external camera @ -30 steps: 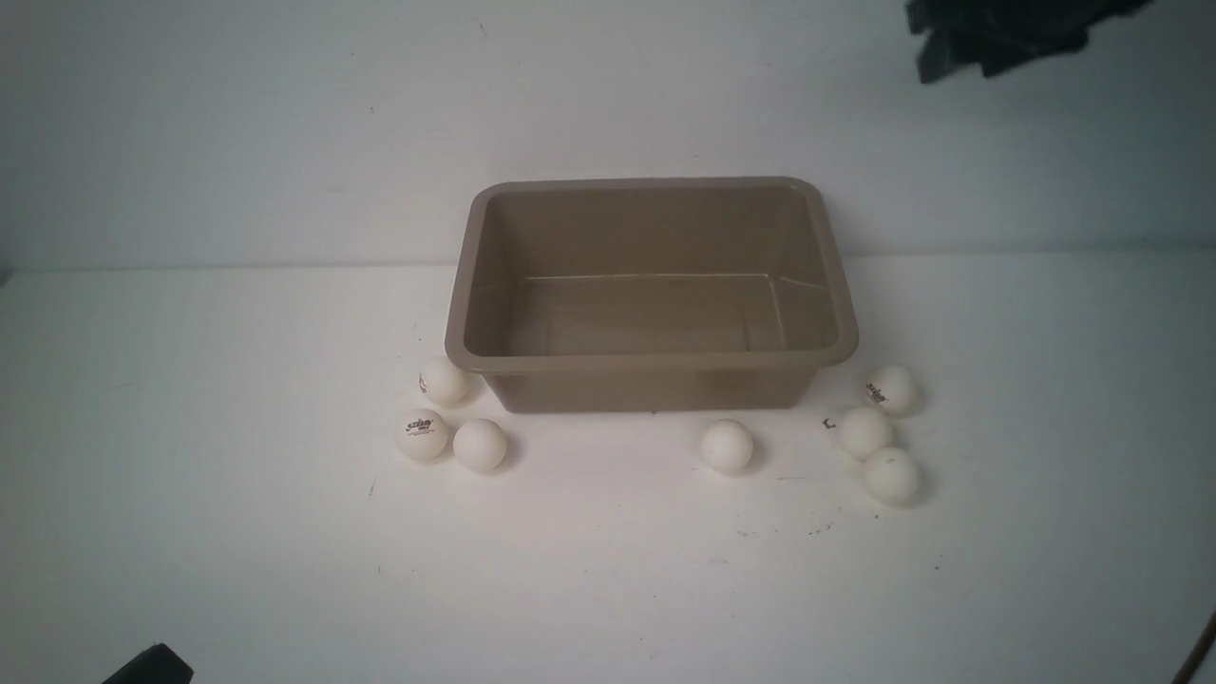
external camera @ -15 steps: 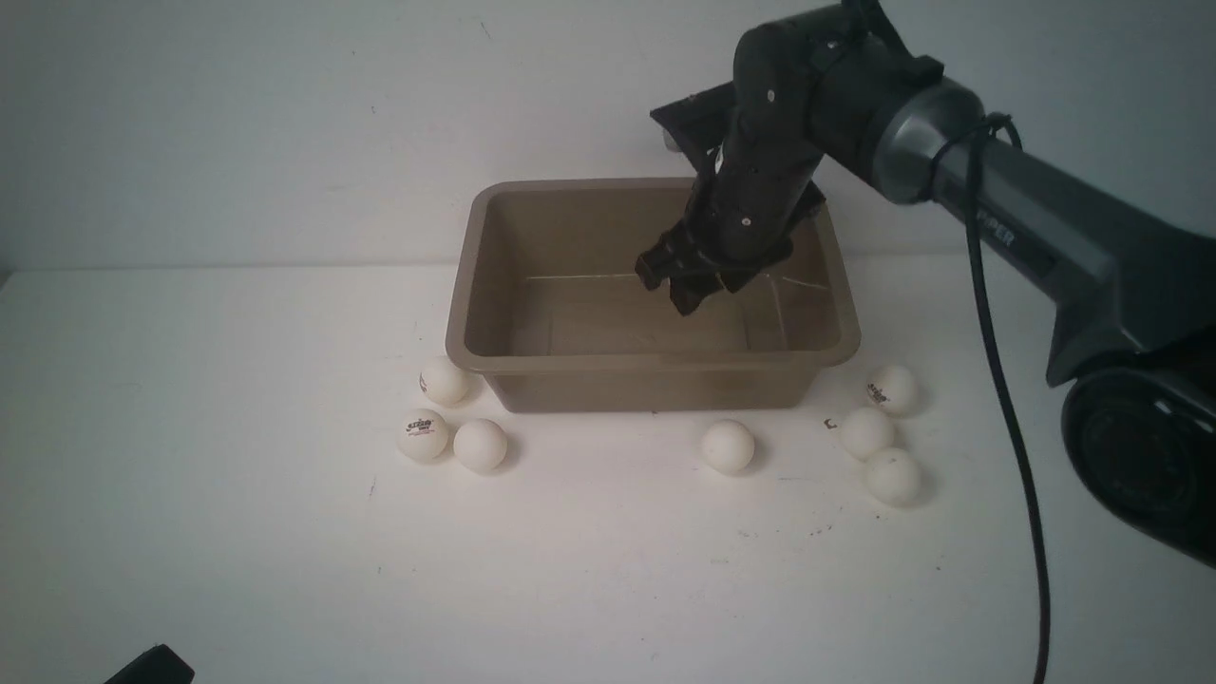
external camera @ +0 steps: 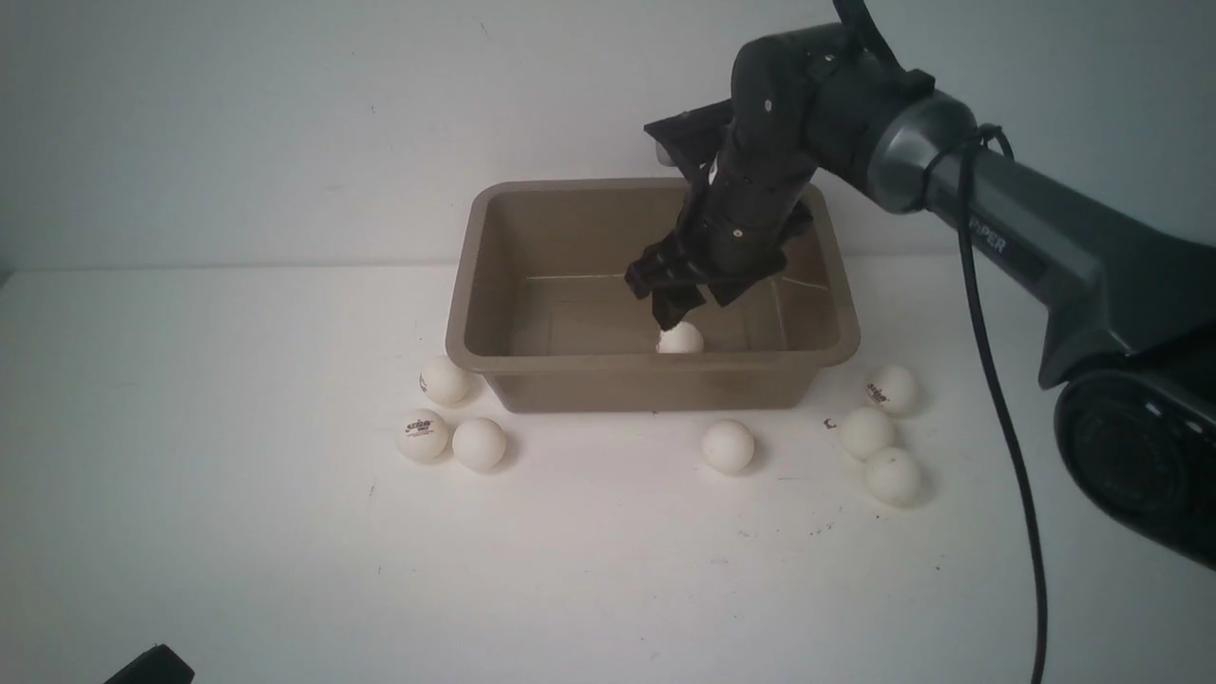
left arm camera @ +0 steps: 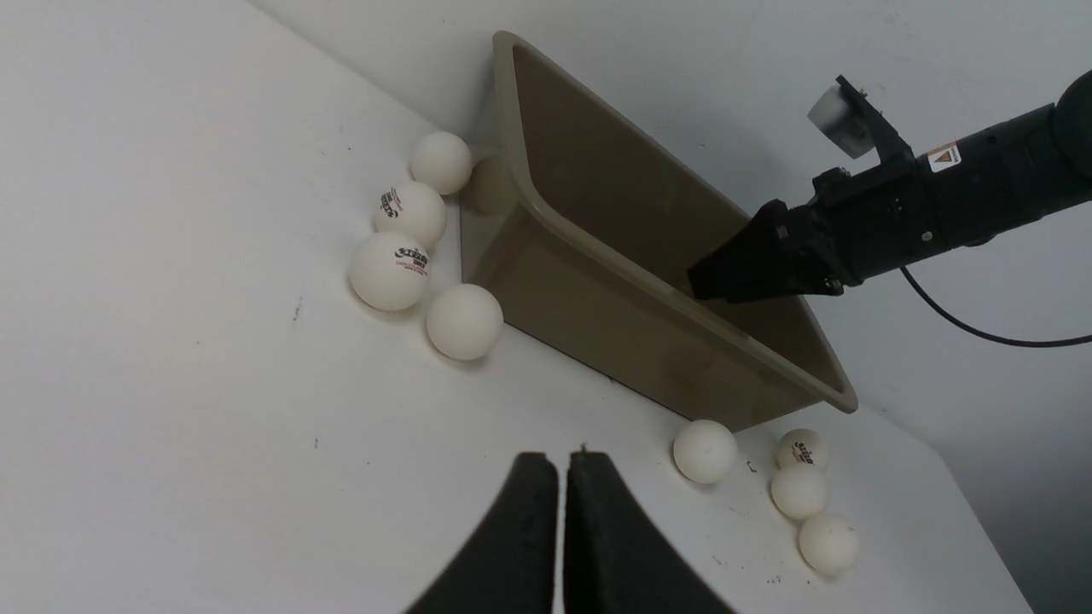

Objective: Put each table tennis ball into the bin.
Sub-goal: Use the right arm to put the table tennis ball into the box, then use the right arm to clamp the table tennis ball closest to it

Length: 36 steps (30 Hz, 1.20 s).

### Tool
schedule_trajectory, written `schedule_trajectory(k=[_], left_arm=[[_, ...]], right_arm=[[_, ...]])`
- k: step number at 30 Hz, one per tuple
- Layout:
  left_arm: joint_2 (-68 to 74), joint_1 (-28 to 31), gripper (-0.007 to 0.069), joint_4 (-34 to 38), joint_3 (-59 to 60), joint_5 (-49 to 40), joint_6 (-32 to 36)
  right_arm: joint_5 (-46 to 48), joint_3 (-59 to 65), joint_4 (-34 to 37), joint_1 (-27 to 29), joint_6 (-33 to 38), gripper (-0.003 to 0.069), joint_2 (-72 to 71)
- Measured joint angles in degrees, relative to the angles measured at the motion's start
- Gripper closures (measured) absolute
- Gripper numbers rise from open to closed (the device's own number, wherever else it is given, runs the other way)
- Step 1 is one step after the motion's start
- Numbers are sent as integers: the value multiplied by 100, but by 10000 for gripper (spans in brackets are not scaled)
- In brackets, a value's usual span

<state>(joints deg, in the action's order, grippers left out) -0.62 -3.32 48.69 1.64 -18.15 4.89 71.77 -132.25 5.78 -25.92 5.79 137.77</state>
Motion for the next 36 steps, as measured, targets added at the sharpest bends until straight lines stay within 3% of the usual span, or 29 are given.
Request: schedule_trajectory(k=[4,10,14,17,24,36], left_arm=[[0,0,625,0,0,0,0],[0,0,625,0,0,0,0],[0,0,625,0,0,0,5],[0,0,625,0,0,0,68],[0,0,625,88,0,0,214],[0,0,625,106,0,0,327]], right_arm=[[7,10,61,144,0,205,-237],[-25,395,377,1036,0,227,-1701],[-40,1776,475,1800,189,228,-2854],[-30,2936,446,2070,448,228,-3402],[-373,4476,210,1951,773,230,-3509],[-1232,4589,167,1939,859,230,-2756]])
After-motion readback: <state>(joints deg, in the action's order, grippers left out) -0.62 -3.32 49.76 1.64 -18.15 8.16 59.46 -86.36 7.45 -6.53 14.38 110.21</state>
